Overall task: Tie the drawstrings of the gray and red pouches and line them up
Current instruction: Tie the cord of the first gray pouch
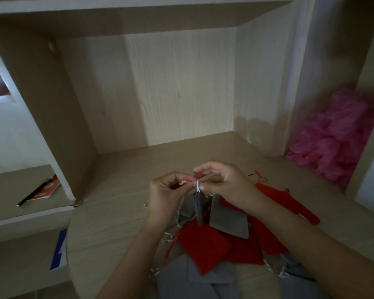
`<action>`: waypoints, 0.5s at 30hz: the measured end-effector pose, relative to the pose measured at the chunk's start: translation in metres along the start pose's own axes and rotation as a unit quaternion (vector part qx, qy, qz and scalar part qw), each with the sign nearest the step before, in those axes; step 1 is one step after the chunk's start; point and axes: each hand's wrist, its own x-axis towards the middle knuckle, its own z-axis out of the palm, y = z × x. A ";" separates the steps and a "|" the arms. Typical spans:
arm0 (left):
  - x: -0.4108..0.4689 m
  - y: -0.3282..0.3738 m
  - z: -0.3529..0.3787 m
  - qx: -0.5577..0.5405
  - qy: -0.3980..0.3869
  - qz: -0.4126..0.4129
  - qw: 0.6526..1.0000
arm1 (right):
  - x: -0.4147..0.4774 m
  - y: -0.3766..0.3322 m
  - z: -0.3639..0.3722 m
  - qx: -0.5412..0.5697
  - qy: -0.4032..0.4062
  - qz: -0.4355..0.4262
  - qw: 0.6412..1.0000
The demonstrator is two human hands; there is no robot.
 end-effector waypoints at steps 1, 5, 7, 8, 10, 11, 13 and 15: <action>0.000 0.001 0.001 -0.016 0.000 -0.005 1.000 | 0.000 -0.001 0.001 -0.001 0.003 -0.007 1.000; 0.002 0.001 0.002 -0.062 -0.003 -0.022 0.998 | 0.000 -0.003 0.002 -0.028 0.068 -0.049 0.996; 0.002 -0.001 0.001 -0.077 -0.005 -0.034 0.996 | 0.000 -0.004 0.001 -0.032 0.084 -0.060 0.994; 0.002 -0.002 0.001 -0.088 -0.008 -0.040 0.995 | 0.001 -0.003 0.001 -0.035 0.088 -0.064 0.993; 0.004 -0.004 0.000 -0.099 -0.014 -0.043 0.994 | 0.001 -0.003 0.000 -0.044 0.092 -0.075 0.992; 0.005 -0.005 0.000 -0.106 -0.013 -0.047 0.993 | 0.001 -0.003 0.000 -0.034 0.091 -0.075 0.992; 0.006 -0.006 0.000 -0.135 -0.005 -0.061 0.989 | 0.001 -0.003 0.001 0.025 0.095 -0.057 0.994; 0.006 -0.006 0.001 -0.157 0.002 -0.078 0.984 | 0.001 -0.006 0.001 0.085 0.097 -0.037 0.991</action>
